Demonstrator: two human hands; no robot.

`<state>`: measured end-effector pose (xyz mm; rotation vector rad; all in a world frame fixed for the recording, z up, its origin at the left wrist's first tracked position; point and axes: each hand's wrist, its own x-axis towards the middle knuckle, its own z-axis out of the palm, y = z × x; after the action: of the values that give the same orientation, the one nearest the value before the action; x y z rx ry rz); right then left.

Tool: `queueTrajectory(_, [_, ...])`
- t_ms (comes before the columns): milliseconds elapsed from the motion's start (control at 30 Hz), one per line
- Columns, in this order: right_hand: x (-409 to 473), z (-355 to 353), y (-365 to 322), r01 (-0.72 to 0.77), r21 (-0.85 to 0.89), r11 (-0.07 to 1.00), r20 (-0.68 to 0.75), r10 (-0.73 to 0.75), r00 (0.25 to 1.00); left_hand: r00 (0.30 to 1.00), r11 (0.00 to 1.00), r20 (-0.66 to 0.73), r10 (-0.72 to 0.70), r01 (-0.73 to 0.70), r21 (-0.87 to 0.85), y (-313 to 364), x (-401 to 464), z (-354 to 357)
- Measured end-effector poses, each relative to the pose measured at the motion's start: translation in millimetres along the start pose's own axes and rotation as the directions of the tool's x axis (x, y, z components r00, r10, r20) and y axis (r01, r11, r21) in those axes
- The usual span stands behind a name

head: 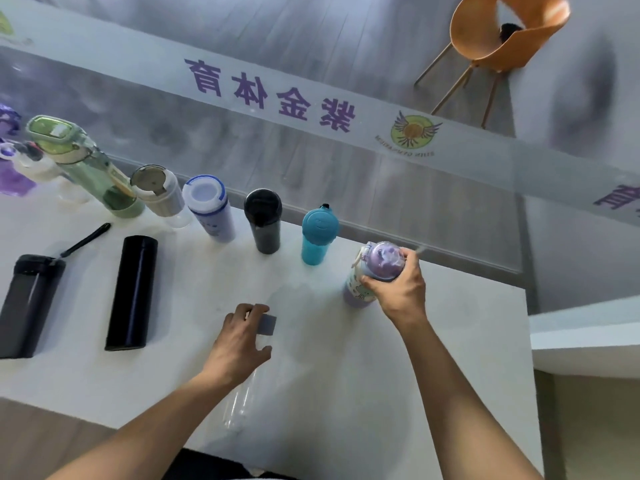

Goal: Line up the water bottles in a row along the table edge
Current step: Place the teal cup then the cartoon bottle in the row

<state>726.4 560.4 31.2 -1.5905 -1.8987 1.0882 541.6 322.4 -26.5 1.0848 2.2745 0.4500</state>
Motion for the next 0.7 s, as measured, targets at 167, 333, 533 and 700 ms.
queueTrajectory(167, [24,2,-5,0.034,0.039,0.999,0.005,-0.034,0.999,0.998,1.0,-0.056,0.029,-0.029,-0.006,15,-6,-4])
queueTrajectory(333, [33,9,-9,0.061,0.07,0.996,0.007,-0.062,0.998,0.995,0.999,-0.089,0.047,-0.047,0.002,24,-10,-11])
queueTrajectory(533, [39,12,-10,0.077,0.109,0.991,0.027,-0.08,0.996,0.988,0.997,-0.137,0.07,-0.074,-0.025,34,-9,-15])
queueTrajectory(700, [38,9,-6,0.045,0.119,0.992,0.056,-0.052,0.997,0.981,0.993,-0.164,0.1,-0.11,-0.05,42,-9,-16])
